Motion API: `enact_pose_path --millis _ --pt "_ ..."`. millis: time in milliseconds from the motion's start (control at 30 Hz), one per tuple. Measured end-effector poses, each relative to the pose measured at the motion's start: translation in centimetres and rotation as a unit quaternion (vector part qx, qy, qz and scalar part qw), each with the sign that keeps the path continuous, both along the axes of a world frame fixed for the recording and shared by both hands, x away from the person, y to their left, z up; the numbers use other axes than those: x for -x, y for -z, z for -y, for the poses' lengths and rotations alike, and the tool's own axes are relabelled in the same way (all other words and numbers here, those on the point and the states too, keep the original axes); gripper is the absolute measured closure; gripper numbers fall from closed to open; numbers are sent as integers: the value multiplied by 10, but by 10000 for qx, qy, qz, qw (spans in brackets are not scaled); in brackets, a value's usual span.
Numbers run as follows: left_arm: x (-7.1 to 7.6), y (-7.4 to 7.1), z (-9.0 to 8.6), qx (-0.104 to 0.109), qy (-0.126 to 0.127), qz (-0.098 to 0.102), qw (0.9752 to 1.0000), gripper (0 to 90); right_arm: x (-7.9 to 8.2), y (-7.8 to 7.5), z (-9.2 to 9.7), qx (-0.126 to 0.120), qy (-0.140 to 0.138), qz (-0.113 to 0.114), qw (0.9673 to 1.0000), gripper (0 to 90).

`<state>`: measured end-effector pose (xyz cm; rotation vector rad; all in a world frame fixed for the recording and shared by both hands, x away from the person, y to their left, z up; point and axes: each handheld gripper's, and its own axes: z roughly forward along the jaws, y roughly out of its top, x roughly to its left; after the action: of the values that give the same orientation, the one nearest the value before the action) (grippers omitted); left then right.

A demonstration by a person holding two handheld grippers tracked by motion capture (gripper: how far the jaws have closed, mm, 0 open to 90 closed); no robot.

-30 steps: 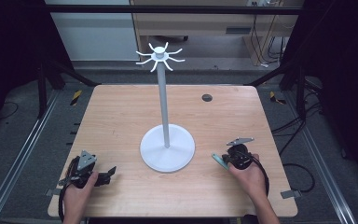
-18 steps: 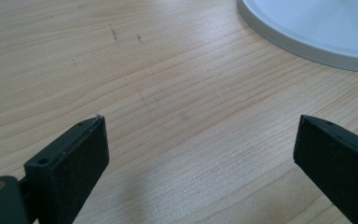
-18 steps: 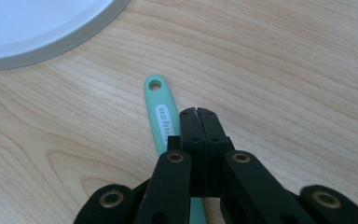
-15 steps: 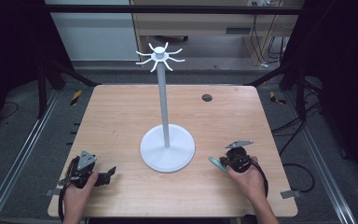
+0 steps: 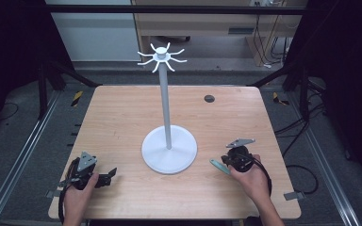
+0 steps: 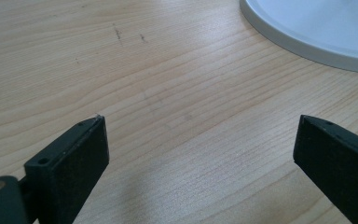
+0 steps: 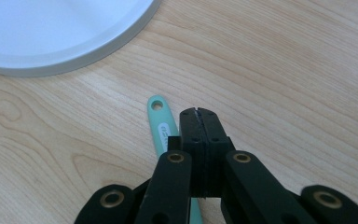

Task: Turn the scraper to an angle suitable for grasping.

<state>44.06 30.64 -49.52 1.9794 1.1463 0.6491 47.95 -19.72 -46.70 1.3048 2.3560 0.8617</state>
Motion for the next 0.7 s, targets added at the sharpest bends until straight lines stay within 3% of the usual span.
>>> enact_pose_path --millis 200,700 --pt "0 0 0 -8 12 -12 10000 28 -2 -3 -5 116 -162 -88 9998 886" --pt "-1 1 1 -12 26 -17 10000 28 -9 -7 -18 571 -445 -418 9965 691"
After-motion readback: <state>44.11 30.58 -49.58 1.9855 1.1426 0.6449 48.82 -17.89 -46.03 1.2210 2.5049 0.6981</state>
